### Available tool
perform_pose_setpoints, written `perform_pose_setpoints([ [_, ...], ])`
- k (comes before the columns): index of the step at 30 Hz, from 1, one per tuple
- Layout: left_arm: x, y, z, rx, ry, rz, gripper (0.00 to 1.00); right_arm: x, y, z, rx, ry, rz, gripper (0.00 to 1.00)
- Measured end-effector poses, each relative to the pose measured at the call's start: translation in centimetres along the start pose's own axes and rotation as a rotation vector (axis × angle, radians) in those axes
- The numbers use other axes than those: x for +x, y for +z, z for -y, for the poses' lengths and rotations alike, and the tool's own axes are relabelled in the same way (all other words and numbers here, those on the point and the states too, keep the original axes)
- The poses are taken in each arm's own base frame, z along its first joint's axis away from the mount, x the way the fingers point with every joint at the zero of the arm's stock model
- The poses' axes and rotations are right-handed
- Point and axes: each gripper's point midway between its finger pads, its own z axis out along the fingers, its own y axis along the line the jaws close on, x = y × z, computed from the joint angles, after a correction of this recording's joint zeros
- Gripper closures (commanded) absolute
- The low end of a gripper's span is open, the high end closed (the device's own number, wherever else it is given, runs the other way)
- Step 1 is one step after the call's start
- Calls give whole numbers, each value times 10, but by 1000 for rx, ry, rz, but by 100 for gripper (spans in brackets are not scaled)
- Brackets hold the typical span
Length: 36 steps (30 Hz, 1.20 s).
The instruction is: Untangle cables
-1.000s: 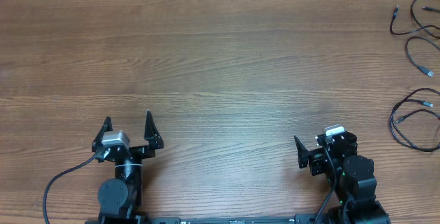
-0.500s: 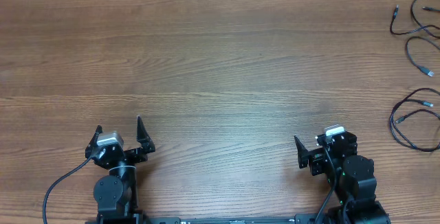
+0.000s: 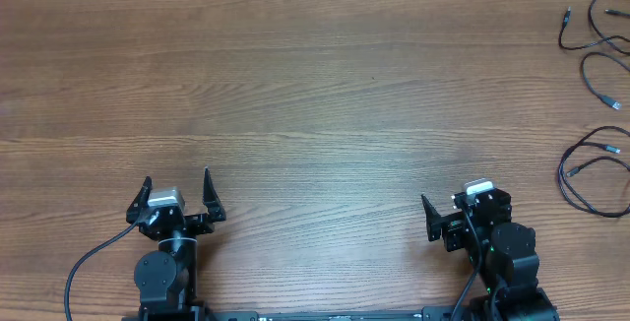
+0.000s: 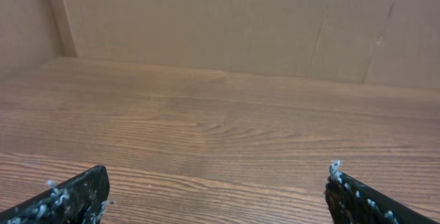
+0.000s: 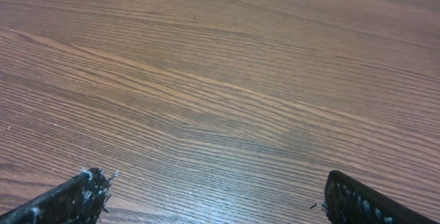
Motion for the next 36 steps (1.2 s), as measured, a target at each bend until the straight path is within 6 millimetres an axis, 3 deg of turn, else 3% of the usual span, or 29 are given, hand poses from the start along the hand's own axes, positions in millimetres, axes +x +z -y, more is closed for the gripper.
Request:
perform_pose_setpoints([
  [14,0,0,0,0,11,0,0,0,0,0,1,0,-1,0],
  [28,0,0,0,0,11,0,0,18,-1,7,45,-1,-74,0],
  [36,0,0,0,3,11,-1,0,14,-15,8,53,0,-35,0],
])
